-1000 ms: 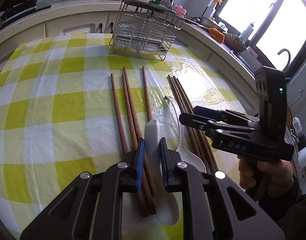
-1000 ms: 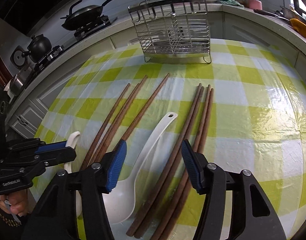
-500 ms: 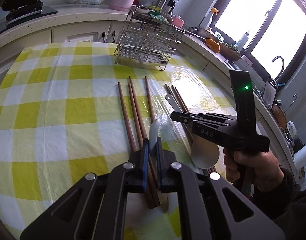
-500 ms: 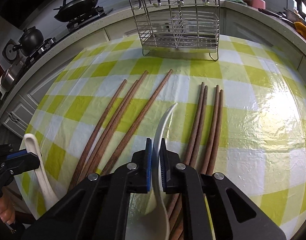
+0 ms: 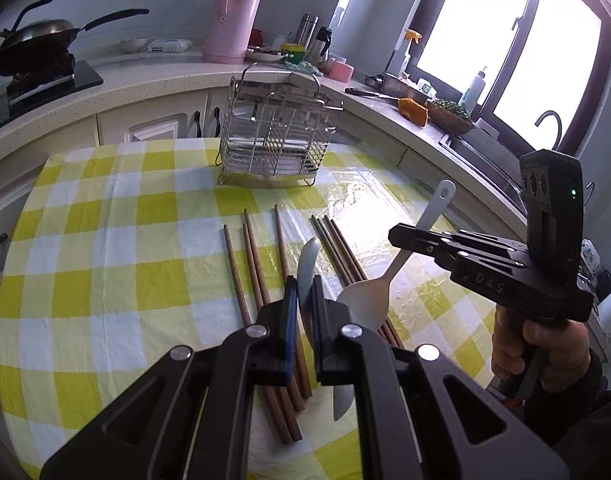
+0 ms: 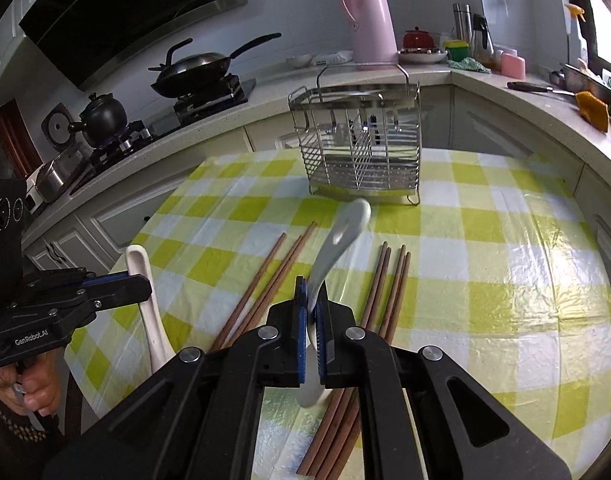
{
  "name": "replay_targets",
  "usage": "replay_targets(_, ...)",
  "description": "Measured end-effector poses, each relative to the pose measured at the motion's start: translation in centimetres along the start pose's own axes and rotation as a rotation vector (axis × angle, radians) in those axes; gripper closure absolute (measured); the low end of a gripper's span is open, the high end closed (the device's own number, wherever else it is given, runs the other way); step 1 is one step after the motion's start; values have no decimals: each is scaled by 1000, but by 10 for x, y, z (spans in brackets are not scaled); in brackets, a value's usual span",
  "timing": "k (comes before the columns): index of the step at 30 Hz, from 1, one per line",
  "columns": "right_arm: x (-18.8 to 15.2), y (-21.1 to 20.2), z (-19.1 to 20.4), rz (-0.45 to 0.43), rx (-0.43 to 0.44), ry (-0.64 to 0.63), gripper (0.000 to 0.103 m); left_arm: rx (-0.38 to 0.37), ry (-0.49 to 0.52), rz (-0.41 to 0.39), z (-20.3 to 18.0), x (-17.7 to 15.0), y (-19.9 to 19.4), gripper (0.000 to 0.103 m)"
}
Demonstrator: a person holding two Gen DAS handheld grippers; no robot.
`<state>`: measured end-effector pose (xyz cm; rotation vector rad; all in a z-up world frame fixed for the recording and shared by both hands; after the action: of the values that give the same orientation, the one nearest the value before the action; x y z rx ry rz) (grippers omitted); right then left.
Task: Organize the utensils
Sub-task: 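Carry both white spoons into the wire utensil holder and open both tools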
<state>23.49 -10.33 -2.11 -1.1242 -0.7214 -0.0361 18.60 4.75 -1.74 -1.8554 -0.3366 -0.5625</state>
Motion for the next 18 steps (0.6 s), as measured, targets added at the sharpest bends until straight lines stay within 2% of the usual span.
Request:
replay_targets(4, 19, -19, -9, -29, 12, -5, 96, 27, 23, -42, -4, 32, -11, 96)
replay_targets(7, 45, -40, -15, -68, 1, -16, 96, 54, 38, -91, -6, 66, -22, 96)
replay_targets(13, 128, -88, -21, -186, -70, -62, 96, 123, 31, -191, 0, 156, -46, 96)
replay_targets(18, 196, -103, -29, -251, -94, -78, 96, 192, 16, -274, 5, 234, -58, 96)
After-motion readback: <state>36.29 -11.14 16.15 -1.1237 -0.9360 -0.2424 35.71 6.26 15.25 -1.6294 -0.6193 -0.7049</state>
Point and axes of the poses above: each gripper's, at about its wrist camera, not at the fingertips, and y roughly the way its jaws point, z to its left, x to its top, the point moved 6 cm from there along y, roughly the way its jaws point, and after that the axes turned 13 degrees about z, right-handed, at the moved point
